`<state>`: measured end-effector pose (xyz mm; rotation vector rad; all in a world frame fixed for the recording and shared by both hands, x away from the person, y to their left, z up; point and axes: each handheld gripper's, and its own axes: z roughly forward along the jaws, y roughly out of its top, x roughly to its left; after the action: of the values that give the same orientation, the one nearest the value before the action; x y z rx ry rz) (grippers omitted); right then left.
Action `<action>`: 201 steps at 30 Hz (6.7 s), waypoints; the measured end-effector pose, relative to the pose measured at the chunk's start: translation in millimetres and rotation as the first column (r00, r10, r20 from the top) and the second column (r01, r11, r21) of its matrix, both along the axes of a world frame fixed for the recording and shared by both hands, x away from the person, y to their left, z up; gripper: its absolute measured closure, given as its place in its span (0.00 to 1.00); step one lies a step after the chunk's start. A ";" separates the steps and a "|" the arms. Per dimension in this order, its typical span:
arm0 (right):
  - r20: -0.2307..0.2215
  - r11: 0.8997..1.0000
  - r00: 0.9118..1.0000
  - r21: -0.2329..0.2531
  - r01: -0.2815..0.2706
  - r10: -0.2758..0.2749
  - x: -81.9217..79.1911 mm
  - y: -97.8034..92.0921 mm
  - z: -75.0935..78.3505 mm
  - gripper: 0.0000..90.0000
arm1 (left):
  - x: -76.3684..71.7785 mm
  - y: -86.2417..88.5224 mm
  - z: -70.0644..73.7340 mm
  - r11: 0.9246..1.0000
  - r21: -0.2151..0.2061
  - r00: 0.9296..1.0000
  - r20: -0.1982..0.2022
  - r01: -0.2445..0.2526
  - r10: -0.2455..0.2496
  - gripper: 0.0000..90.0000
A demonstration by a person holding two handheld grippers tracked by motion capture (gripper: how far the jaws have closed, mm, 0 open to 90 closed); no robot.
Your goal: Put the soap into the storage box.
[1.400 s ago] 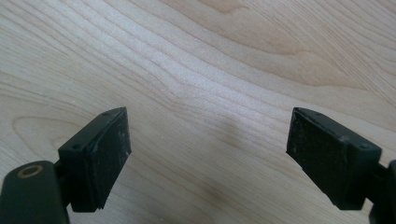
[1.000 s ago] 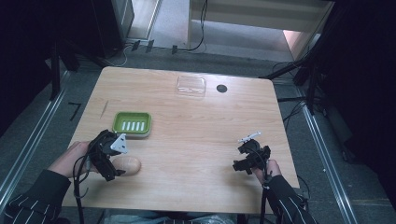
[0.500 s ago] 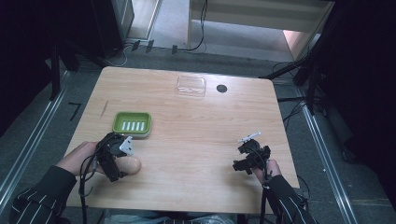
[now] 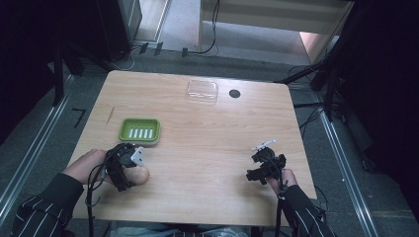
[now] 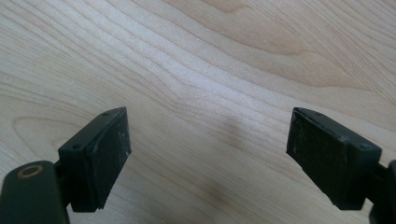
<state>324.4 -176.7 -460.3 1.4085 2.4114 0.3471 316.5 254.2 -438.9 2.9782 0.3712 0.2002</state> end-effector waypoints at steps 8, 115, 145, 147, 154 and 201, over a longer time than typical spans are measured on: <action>0.004 1.000 1.000 0.005 0.001 -0.001 -0.8 -0.4 0.9 0.16 | 0.5 0.0 -1.1 1.000 0.001 1.000 0.003 -0.002 0.002 0.15; 0.001 1.000 1.000 0.004 0.000 0.000 -0.5 -1.4 1.5 0.16 | -2.8 2.5 6.9 0.997 -0.017 0.995 -0.055 -0.081 0.080 0.36; -0.001 1.000 1.000 0.004 0.001 -0.001 0.2 -1.0 0.2 0.16 | 7.0 20.2 29.3 0.992 -0.072 0.995 -0.017 -0.101 0.100 0.36; 0.002 1.000 1.000 0.005 -0.004 0.004 0.6 -1.1 -0.3 0.16 | 9.1 21.2 30.1 0.992 -0.073 0.995 -0.013 -0.102 0.101 0.36; -0.003 1.000 1.000 0.004 0.000 0.000 0.6 -0.6 0.0 0.16 | 18.8 19.1 32.5 0.992 -0.085 0.995 -0.006 -0.097 0.097 0.36; -0.001 1.000 1.000 0.002 0.002 -0.002 0.5 -0.7 -0.4 0.16 | 55.0 20.7 52.5 0.991 -0.123 0.998 0.037 -0.050 0.055 0.36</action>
<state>324.8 -177.5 -460.7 1.4115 2.4110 0.3488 371.5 274.9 -386.4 2.8422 0.4412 0.2333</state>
